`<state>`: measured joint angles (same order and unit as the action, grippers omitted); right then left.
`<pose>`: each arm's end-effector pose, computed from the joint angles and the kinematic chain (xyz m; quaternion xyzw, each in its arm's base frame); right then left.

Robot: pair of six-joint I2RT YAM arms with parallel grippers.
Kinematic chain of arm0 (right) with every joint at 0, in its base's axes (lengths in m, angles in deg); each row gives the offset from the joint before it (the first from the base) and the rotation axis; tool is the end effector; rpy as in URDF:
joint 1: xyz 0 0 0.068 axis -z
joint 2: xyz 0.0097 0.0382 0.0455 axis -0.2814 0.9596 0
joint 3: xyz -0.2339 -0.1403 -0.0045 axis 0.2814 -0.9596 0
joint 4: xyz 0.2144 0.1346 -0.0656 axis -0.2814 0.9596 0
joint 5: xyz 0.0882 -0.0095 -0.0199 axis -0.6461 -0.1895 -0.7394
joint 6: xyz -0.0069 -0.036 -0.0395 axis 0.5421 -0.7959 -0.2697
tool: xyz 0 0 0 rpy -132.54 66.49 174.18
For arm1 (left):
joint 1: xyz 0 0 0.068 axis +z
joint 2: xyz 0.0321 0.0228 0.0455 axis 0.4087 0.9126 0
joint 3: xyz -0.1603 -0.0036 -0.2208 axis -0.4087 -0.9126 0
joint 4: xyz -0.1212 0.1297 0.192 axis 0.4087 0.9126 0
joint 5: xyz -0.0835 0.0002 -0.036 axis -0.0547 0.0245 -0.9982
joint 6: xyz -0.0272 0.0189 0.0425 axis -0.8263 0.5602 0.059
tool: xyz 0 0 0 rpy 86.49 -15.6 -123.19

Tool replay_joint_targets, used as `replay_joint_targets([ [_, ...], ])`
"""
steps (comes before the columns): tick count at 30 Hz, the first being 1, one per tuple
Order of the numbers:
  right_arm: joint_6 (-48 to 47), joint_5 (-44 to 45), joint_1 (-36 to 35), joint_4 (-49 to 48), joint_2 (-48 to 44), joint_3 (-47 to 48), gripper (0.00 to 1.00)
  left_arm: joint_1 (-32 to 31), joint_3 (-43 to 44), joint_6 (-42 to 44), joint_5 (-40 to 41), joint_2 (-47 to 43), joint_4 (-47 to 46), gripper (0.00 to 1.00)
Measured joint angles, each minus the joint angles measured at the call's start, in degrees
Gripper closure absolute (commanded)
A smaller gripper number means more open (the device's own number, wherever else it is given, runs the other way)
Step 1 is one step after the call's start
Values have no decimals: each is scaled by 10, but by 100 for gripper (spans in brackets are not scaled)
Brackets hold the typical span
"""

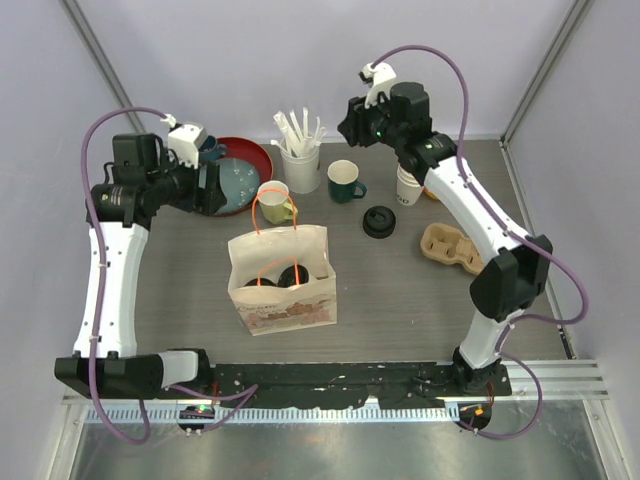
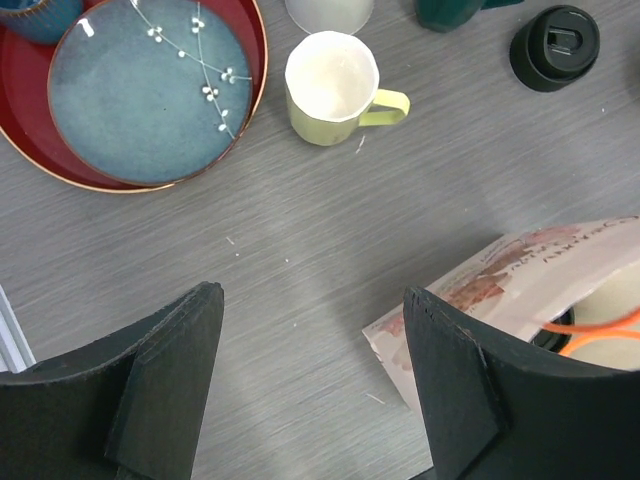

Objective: Pack the takeout coffee

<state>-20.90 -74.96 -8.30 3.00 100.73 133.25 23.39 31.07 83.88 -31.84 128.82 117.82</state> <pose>0.3722 0.1765 0.4251 -0.2042 0.7536 0.1959 0.5934 0.2340 -0.0163 0.4337 0.1558 0.8763 -0.1405 0.4338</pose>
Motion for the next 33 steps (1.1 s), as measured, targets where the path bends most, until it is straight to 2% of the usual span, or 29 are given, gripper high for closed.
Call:
replay_joint_targets([
  [4,0,-62,-4,-23,58,28,56,7,0,0,1,19,-12,24],
  [6,0,-77,-8,-31,88,47,55,13,0,0,0,30,-20,27],
  [10,4,-83,-12,-41,144,98,55,18,2,-29,-14,59,-51,35],
  [14,10,-80,-12,-52,179,132,54,13,33,-79,-34,122,-103,36],
  [20,10,-75,-12,-62,182,132,53,-48,126,-126,-30,267,-177,34],
  [26,5,-69,-11,-70,182,109,53,-90,252,-142,-16,409,-186,39],
  [31,0,-65,-11,-70,182,87,53,-92,307,-150,-4,468,-180,43],
  [33,0,-63,-11,-69,182,84,53,-92,316,-151,-2,479,-179,47],
])
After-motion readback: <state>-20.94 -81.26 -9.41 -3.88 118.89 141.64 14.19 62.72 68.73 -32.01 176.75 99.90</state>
